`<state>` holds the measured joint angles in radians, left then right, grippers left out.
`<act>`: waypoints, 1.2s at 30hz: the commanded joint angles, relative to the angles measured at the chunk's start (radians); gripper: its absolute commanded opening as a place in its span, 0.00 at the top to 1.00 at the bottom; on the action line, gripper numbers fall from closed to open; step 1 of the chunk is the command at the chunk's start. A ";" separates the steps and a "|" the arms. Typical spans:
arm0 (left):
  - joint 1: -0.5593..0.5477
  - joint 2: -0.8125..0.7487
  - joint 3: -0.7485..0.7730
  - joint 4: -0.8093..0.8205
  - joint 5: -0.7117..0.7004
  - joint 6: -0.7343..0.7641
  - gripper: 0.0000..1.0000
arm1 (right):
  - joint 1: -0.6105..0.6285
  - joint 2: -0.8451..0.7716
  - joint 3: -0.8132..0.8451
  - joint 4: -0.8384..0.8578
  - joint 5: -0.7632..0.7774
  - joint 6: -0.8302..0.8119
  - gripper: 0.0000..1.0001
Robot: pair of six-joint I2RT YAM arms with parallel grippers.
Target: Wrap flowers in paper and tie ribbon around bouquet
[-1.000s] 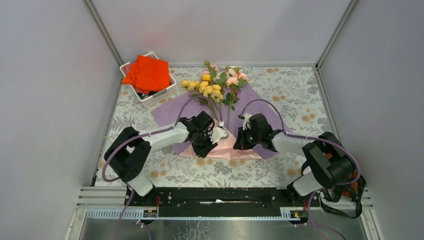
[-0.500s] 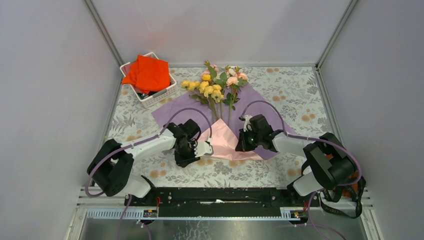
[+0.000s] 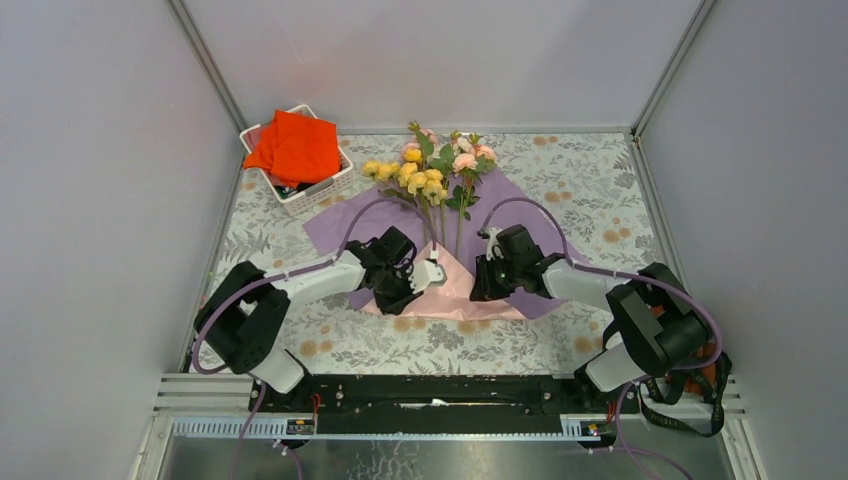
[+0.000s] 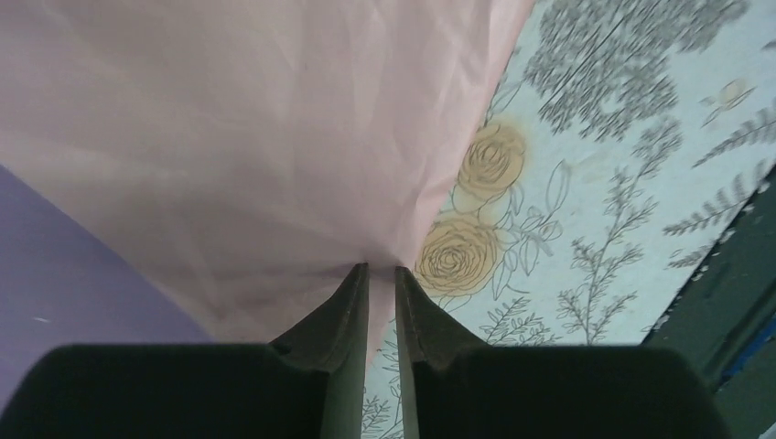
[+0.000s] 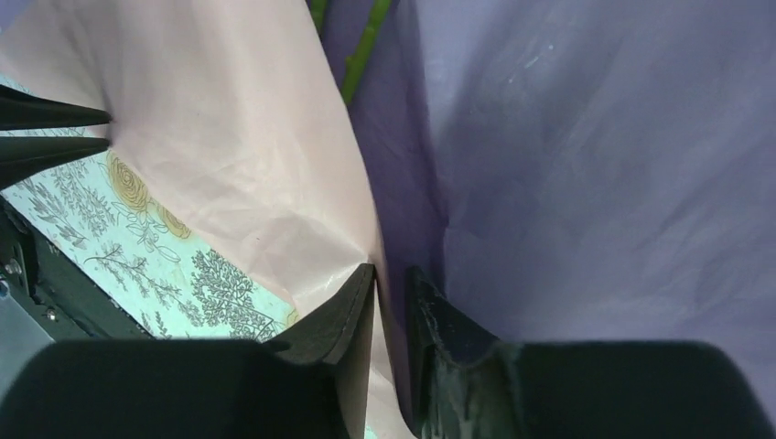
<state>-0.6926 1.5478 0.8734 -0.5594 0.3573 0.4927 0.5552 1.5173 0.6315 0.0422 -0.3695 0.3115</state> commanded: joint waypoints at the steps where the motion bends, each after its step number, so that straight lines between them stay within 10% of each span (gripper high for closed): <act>1: 0.009 0.005 -0.058 0.105 -0.064 0.020 0.78 | -0.005 -0.090 0.086 -0.149 0.088 0.004 0.71; 8: 0.015 -0.013 -0.116 0.120 -0.022 0.012 0.77 | 0.010 -0.309 0.177 -0.287 0.148 0.153 0.69; 18: 0.027 -0.023 -0.131 0.123 0.007 0.000 0.77 | 0.153 -0.038 0.001 0.226 -0.118 0.468 0.99; 36: 0.042 -0.036 -0.184 -0.017 -0.116 0.165 0.77 | -0.232 -0.474 -0.221 -0.475 0.146 0.353 1.00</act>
<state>-0.6655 1.4944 0.7528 -0.4751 0.3145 0.6205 0.4042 1.1770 0.4118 -0.2497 -0.3332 0.6662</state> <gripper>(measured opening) 0.227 0.011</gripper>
